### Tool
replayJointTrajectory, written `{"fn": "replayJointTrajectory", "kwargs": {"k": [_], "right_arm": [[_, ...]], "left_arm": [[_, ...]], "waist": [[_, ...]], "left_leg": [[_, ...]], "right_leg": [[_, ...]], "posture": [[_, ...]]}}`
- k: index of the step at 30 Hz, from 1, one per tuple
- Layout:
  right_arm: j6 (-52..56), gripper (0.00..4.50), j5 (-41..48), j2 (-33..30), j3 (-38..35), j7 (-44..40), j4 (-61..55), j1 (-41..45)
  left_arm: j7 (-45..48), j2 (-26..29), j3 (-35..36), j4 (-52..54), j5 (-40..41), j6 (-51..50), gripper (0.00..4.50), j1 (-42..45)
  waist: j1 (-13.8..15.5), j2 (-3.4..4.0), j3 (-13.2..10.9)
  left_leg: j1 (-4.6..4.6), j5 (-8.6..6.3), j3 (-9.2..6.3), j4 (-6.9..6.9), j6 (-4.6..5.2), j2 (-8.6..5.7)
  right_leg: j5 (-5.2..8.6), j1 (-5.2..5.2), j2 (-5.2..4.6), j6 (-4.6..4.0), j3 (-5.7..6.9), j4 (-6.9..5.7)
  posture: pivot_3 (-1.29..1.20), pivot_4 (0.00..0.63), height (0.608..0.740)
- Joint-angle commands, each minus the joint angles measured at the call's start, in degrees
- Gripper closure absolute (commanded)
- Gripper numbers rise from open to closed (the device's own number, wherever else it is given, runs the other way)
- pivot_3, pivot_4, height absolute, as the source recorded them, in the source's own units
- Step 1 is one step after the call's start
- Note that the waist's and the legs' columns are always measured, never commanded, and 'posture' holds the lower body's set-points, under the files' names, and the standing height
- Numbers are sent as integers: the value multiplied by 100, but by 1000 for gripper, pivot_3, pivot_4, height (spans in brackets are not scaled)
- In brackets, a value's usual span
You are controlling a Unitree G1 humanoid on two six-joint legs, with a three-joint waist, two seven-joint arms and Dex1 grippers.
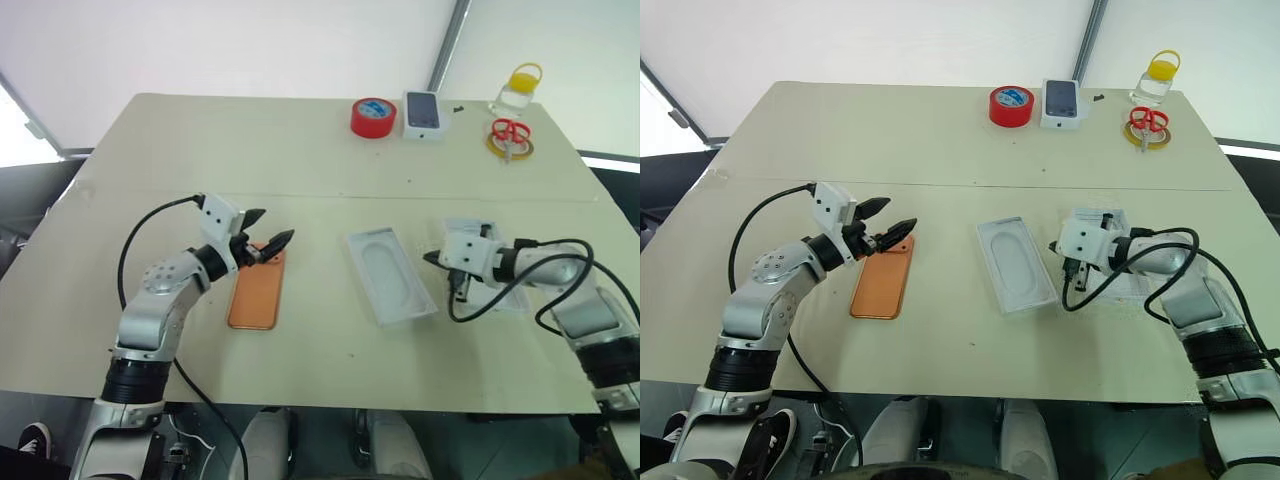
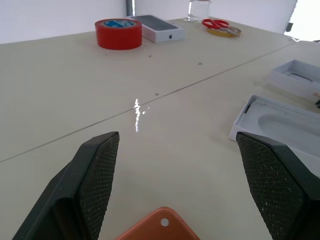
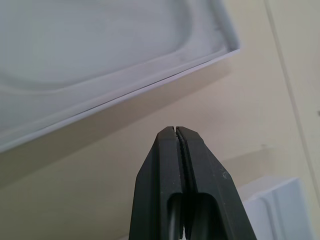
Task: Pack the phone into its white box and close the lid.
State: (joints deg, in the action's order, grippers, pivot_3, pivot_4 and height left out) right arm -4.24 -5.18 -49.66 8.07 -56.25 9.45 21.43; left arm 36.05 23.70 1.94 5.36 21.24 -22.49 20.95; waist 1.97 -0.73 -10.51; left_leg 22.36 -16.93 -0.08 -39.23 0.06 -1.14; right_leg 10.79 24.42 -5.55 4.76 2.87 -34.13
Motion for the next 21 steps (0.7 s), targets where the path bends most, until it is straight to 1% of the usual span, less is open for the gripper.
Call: {"fn": "replayJointTrajectory", "kwargs": {"k": [1,6,13,15,20,21], "right_arm": [[-178,4454,34,-171,-59,-162,-177,-143],[325,4454,708,-259,-148,-774,-957,-630],[638,4454,947,-104,-136,-868,-1314,-601],[569,4454,903,-55,-114,-824,-1321,-580],[869,4454,1188,175,-109,-909,-1390,-535],[760,4454,1113,166,-109,-885,-1329,-535]], "left_arm": [[23,59,108,176,-18,182,544,72],[12,60,109,223,14,166,544,53],[21,156,124,64,-47,201,544,78],[20,166,105,49,-94,251,544,93],[10,158,84,32,-117,200,544,57],[4,154,90,33,-111,188,544,44]], "waist": [[-1,0,0],[13,0,0],[11,-1,0],[13,-1,0],[14,0,0],[14,0,0]], "left_leg": [[0,0,0,0,0,0],[0,0,-1,0,0,5],[-2,0,-3,0,0,6],[-1,0,-3,0,0,6],[-1,0,-3,0,0,5],[-1,0,-3,0,0,6]], "right_leg": [[0,0,0,0,0,0],[0,0,0,0,0,0],[1,-1,0,-1,1,0],[1,-1,0,-1,0,0],[1,-1,0,0,0,0],[0,-1,0,0,0,0]], "posture": [[0,150,740],[0,150,740],[0,150,740],[0,150,740],[0,150,740],[0,150,740]]}}
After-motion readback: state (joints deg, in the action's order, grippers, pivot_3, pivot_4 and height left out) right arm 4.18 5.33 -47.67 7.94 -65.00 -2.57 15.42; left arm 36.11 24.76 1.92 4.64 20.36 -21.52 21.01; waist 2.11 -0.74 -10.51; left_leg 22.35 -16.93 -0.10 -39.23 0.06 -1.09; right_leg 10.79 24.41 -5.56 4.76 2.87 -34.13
